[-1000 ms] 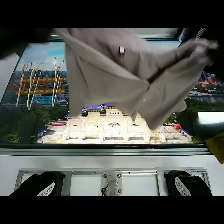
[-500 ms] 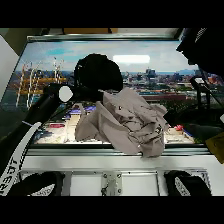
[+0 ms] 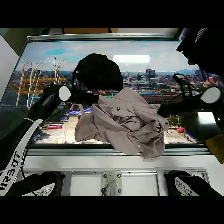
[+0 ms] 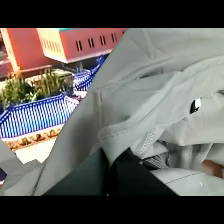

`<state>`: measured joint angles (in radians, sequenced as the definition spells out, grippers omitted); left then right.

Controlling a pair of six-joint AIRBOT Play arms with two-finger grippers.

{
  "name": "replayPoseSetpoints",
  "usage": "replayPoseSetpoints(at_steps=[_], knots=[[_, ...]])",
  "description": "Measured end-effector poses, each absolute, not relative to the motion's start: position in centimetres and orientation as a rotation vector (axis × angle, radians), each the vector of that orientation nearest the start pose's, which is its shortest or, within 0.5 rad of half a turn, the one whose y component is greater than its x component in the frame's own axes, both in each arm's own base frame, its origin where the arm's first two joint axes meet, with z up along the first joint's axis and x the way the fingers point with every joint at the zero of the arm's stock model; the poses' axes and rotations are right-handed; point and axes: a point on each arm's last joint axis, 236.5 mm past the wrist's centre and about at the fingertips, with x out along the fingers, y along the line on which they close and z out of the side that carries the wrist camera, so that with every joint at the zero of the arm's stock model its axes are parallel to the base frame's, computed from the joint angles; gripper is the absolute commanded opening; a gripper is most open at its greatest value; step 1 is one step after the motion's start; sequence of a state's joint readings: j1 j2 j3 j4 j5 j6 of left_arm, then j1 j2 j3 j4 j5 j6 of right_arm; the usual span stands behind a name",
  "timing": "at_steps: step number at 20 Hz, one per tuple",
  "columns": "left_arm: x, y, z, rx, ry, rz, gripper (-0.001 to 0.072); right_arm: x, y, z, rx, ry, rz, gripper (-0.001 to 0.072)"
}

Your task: Fold the clothes and pants, and hang the long-sleeved shirts on hangers.

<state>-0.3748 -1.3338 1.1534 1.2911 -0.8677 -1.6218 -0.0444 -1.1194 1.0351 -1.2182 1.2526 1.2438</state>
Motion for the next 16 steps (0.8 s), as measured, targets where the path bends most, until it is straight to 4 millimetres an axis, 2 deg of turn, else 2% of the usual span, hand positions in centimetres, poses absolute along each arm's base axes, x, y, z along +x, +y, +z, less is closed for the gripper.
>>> replayPoseSetpoints(at_steps=[3, 6, 11, 15, 16], knots=[[39.6, -20.9, 1.6, -0.123, 1.098, -0.408, 0.0015, 33.7, 6.7, -1.3, 0.087, 1.368, 0.401, 0.0583], [39.6, -20.8, 1.6, -0.123, 1.098, -0.407, 0.0015, 34.8, 6.8, -3.7, 0.110, 1.397, 0.385, 0.0613], [39.5, -20.9, 1.6, -0.121, 1.098, -0.409, 0.0015, 38.0, 7.1, -4.8, 0.189, 1.312, 0.322, 0.0612], [39.5, -20.9, 1.6, -0.121, 1.098, -0.409, 0.0015, 38.9, 7.6, -6.2, 0.247, 1.310, 0.310, 0.0610], [39.5, -20.9, 1.6, -0.121, 1.098, -0.409, 0.0015, 39.0, 7.7, -6.5, 0.256, 1.316, 0.310, 0.0583]])
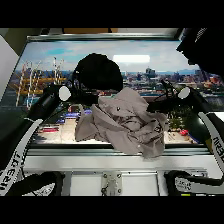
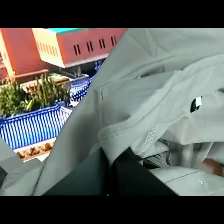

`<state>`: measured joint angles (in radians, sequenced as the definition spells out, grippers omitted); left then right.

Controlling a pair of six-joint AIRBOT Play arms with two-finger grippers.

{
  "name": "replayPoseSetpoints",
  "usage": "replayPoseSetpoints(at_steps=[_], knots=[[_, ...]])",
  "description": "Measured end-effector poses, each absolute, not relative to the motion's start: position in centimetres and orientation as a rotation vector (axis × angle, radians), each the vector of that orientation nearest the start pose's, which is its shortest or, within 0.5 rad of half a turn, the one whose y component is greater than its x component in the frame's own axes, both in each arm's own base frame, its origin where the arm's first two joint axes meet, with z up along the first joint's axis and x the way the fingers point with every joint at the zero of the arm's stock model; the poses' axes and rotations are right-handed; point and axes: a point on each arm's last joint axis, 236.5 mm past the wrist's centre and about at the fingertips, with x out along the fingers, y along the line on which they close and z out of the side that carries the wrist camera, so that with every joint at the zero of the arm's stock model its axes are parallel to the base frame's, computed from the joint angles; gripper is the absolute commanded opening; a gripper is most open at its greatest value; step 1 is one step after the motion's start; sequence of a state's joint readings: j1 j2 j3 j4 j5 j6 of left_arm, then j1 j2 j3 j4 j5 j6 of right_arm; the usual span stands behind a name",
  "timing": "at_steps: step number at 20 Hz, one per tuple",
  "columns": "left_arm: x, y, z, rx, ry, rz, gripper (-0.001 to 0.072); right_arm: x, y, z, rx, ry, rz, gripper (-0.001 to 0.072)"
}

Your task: Fold the clothes and pants, and hang the long-sleeved shirts on hangers.

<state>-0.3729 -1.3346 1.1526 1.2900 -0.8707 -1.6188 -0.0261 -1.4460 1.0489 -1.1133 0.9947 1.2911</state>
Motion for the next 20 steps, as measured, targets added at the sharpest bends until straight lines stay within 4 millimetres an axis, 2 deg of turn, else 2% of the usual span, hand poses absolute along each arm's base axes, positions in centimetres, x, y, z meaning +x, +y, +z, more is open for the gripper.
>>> replayPoseSetpoints(at_steps=[2, 4, 5, 7, 9, 10, 11, 12, 14, 15, 16, 17, 18, 20], knots=[[39.5, -20.9, 1.6, -0.121, 1.099, -0.409, 0.0015, 38.9, 7.9, -7.0, 0.267, 1.328, 0.312, 0.0389], [39.5, -20.9, 1.6, -0.121, 1.099, -0.409, 0.0015, 38.5, 8.1, -7.2, 0.260, 1.346, 0.330, 0.0097], [39.5, -20.9, 1.6, -0.121, 1.099, -0.409, 0.0015, 38.3, 8.2, -7.2, 0.252, 1.350, 0.343, 0.0011], [39.6, -20.8, 1.7, -0.122, 1.096, -0.408, 0.0015, 38.1, 8.2, -6.4, 0.225, 1.341, 0.369, 0.0010], [40.2, -20.4, 3.3, -0.132, 1.057, -0.405, 0.0015, 39.1, 7.9, -3.6, 0.179, 1.270, 0.378, 0.0010], [40.9, -20.1, 5.0, -0.136, 1.015, -0.400, 0.0015, 40.0, 7.5, -1.2, 0.145, 1.206, 0.379, 0.0010], [41.8, -19.7, 7.8, -0.144, 0.951, -0.399, 0.0015, 41.1, 7.2, 1.9, 0.116, 1.127, 0.375, 0.0010], [42.7, -19.4, 11.1, -0.156, 0.876, -0.402, 0.0015, 42.2, 6.9, 6.0, 0.088, 1.028, 0.371, 0.0010], [43.4, -18.9, 19.7, -0.178, 0.688, -0.420, 0.0015, 43.2, 6.6, 15.4, 0.034, 0.807, 0.363, 0.0010], [43.0, -18.7, 24.7, -0.187, 0.581, -0.437, 0.0015, 43.1, 6.6, 20.3, 0.012, 0.694, 0.356, 0.0010], [42.0, -18.7, 29.5, -0.193, 0.480, -0.459, 0.0015, 42.4, 6.5, 25.5, -0.005, 0.571, 0.346, 0.0010], [40.5, -18.7, 33.9, -0.197, 0.386, -0.484, 0.0015, 41.3, 6.5, 29.9, -0.017, 0.468, 0.336, 0.0010], [38.4, -18.9, 38.1, -0.202, 0.296, -0.515, 0.0015, 39.5, 6.5, 34.8, -0.027, 0.349, 0.325, 0.0010], [33.9, -19.2, 44.6, -0.209, 0.148, -0.581, 0.0015, 35.6, 6.5, 41.7, -0.035, 0.171, 0.309, 0.0010]])
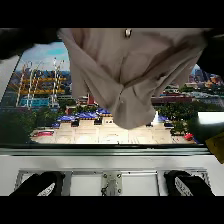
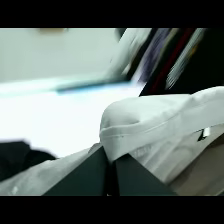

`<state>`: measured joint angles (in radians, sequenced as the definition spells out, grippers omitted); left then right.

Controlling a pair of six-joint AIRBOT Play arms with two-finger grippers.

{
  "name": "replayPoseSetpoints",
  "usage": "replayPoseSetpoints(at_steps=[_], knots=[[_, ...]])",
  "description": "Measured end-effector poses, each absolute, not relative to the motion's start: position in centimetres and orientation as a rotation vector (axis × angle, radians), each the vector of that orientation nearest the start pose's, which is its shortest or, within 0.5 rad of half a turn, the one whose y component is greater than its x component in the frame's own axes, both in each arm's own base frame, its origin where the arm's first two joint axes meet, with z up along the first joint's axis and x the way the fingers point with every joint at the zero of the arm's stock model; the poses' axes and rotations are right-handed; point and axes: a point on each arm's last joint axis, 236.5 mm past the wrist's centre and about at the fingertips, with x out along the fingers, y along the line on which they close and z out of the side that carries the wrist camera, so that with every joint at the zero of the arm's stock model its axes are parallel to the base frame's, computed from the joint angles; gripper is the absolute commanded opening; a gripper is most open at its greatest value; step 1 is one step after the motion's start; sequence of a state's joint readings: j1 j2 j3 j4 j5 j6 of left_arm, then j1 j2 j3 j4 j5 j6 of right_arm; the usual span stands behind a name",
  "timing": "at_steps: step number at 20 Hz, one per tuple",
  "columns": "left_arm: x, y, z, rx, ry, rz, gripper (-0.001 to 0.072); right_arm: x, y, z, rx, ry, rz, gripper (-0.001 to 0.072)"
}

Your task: Fold the clothes and pants, and hang the long-sleeved shirts on hangers.

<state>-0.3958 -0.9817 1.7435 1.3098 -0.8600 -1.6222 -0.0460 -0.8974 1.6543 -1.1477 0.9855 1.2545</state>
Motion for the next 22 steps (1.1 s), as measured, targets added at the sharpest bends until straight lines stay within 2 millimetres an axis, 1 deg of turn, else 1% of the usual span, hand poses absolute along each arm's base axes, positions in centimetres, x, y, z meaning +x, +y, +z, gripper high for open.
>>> replayPoseSetpoints(at_steps=[1, 2, 3, 4, 5, 6, 7, 8, 9, 10, 11, 13, 14, 16, 17, 18, 20, 21, 22], knots=[[31.8, -19.4, 46.9, -0.214, 0.095, -0.614, 0.0015, 33.5, 6.5, 44.4, -0.034, 0.097, 0.305, 0.0010], [29.9, -19.6, 48.8, -0.219, 0.051, -0.647, 0.0015, 31.5, 6.6, 46.6, -0.031, 0.035, 0.301, 0.0010], [28.0, -19.8, 50.3, -0.225, 0.013, -0.680, 0.0015, 29.9, 6.7, 48.0, -0.029, -0.008, 0.300, 0.0009], [26.6, -19.8, 51.4, -0.225, -0.015, -0.703, 0.0015, 28.5, 6.7, 49.1, -0.022, -0.041, 0.300, 0.0009], [25.9, -19.8, 51.8, -0.222, -0.025, -0.711, 0.0015, 27.4, 6.8, 49.7, -0.015, -0.058, 0.301, 0.0009], [25.7, -19.8, 51.6, -0.218, -0.013, -0.709, 0.0015, 26.9, 6.8, 49.7, -0.010, -0.053, 0.302, 0.0009], [26.1, -19.9, 50.7, -0.215, 0.018, -0.697, 0.0015, 26.7, 6.8, 49.2, -0.007, -0.029, 0.299, 0.0009], [27.0, -20.0, 49.1, -0.211, 0.074, -0.677, 0.0015, 26.9, 6.7, 48.1, 0.001, 0.019, 0.297, 0.0009], [28.1, -20.3, 46.9, -0.205, 0.144, -0.652, 0.0015, 27.6, 6.6, 46.1, 0.004, 0.092, 0.292, 0.0009], [29.7, -20.6, 43.6, -0.193, 0.240, -0.620, 0.0015, 28.4, 6.4, 43.6, 0.009, 0.177, 0.289, 0.0009], [31.2, -21.0, 40.1, -0.181, 0.344, -0.592, 0.0015, 29.4, 6.3, 40.7, 0.016, 0.275, 0.286, 0.0009], [33.6, -21.7, 31.7, -0.148, 0.567, -0.536, 0.0015, 31.5, 6.0, 33.2, 0.043, 0.498, 0.283, 0.0009], [34.4, -22.1, 27.0, -0.129, 0.688, -0.512, 0.0015, 32.2, 5.9, 29.4, 0.057, 0.598, 0.280, 0.0009], [34.7, -23.0, 18.0, -0.081, 0.903, -0.478, 0.0015, 33.5, 5.4, 21.1, 0.089, 0.797, 0.261, 0.0010], [34.3, -23.5, 13.8, -0.058, 0.999, -0.465, 0.0015, 33.8, 5.1, 17.5, 0.100, 0.875, 0.248, 0.0009], [33.9, -23.9, 10.2, -0.034, 1.076, -0.457, 0.0015, 34.1, 4.9, 14.4, 0.113, 0.938, 0.234, 0.0010], [33.0, -24.7, 4.5, 0.009, 1.195, -0.444, 0.0015, 34.7, 4.5, 8.8, 0.135, 1.045, 0.212, 0.0015], [32.5, -25.0, 2.2, 0.027, 1.242, -0.439, 0.0015, 35.0, 4.3, 6.8, 0.141, 1.082, 0.202, 0.0025], [32.2, -25.1, 0.5, 0.040, 1.276, -0.433, 0.0015, 35.2, 4.2, 5.1, 0.150, 1.115, 0.194, 0.0093]])
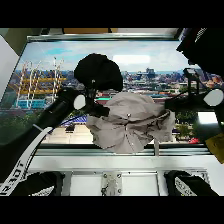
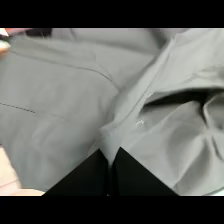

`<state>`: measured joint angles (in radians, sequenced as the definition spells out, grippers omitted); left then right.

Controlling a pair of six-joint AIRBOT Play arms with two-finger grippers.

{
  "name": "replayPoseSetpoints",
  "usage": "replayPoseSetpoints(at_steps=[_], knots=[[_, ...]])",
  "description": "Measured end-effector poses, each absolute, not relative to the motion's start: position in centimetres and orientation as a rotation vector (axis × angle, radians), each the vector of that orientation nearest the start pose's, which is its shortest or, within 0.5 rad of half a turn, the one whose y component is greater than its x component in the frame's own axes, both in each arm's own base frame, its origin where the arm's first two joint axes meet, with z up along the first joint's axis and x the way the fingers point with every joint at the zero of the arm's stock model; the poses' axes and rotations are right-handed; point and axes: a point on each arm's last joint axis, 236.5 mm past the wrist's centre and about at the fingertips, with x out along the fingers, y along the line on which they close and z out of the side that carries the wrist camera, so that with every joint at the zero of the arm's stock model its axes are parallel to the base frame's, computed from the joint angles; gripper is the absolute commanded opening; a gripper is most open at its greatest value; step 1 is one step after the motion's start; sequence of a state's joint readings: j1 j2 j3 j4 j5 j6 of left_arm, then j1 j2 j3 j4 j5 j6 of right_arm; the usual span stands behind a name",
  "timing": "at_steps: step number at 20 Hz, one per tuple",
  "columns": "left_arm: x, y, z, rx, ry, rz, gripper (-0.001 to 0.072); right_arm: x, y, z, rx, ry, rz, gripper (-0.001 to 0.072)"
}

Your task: Fold the clothes and pants, and hang the long-sleeved shirts on hangers.

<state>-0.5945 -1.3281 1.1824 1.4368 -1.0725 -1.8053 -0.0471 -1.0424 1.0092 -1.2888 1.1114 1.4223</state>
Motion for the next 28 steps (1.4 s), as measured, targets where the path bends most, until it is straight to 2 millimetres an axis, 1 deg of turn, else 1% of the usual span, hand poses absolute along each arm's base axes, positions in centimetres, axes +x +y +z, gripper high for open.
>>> replayPoseSetpoints(at_steps=[1, 2, 4, 5, 10, 12, 16, 19, 21, 23, 24, 25, 27, 28], knots=[[32.0, -25.2, -0.8, 0.051, 1.303, -0.428, 0.0015, 35.5, 4.1, 3.5, 0.154, 1.145, 0.187, 0.0319], [31.8, -25.2, -1.9, 0.060, 1.327, -0.422, 0.0015, 35.6, 4.1, 2.2, 0.160, 1.170, 0.183, 0.0477], [31.6, -25.1, -3.1, 0.067, 1.350, -0.412, 0.0015, 35.6, 3.9, 0.6, 0.163, 1.203, 0.176, 0.0491], [31.7, -25.0, -3.4, 0.067, 1.356, -0.408, 0.0015, 35.6, 3.9, 0.2, 0.164, 1.210, 0.174, 0.0491], [31.6, -24.7, -4.1, 0.069, 1.371, -0.398, 0.0015, 35.8, 4.0, -0.3, 0.172, 1.212, 0.172, 0.0490], [31.6, -24.8, -4.2, 0.070, 1.370, -0.399, 0.0015, 36.5, 3.9, -0.1, 0.184, 1.183, 0.160, 0.0491], [31.8, -24.9, -4.2, 0.069, 1.363, -0.401, 0.0015, 38.8, 3.7, 0.6, 0.217, 1.127, 0.133, 0.0490], [32.0, -25.0, -4.1, 0.066, 1.352, -0.403, 0.0015, 40.0, 3.8, 0.1, 0.225, 1.161, 0.134, 0.0488], [32.1, -25.0, -4.1, 0.064, 1.347, -0.404, 0.0015, 40.3, 4.2, -0.9, 0.223, 1.208, 0.146, 0.0376], [32.1, -25.1, -4.1, 0.063, 1.346, -0.404, 0.0015, 40.3, 5.0, -1.9, 0.213, 1.252, 0.165, 0.0359], [32.1, -25.1, -4.1, 0.063, 1.346, -0.404, 0.0015, 40.4, 5.4, -2.3, 0.206, 1.266, 0.174, 0.0212], [32.1, -25.1, -4.1, 0.063, 1.345, -0.404, 0.0015, 40.5, 5.7, -2.6, 0.193, 1.272, 0.183, 0.0025], [32.2, -25.0, -4.1, 0.062, 1.344, -0.403, 0.0015, 41.1, 6.0, -2.3, 0.153, 1.257, 0.190, 0.0011], [32.5, -24.9, -3.8, 0.062, 1.336, -0.400, 0.0015, 41.6, 5.9, -1.7, 0.126, 1.237, 0.188, 0.0010]])
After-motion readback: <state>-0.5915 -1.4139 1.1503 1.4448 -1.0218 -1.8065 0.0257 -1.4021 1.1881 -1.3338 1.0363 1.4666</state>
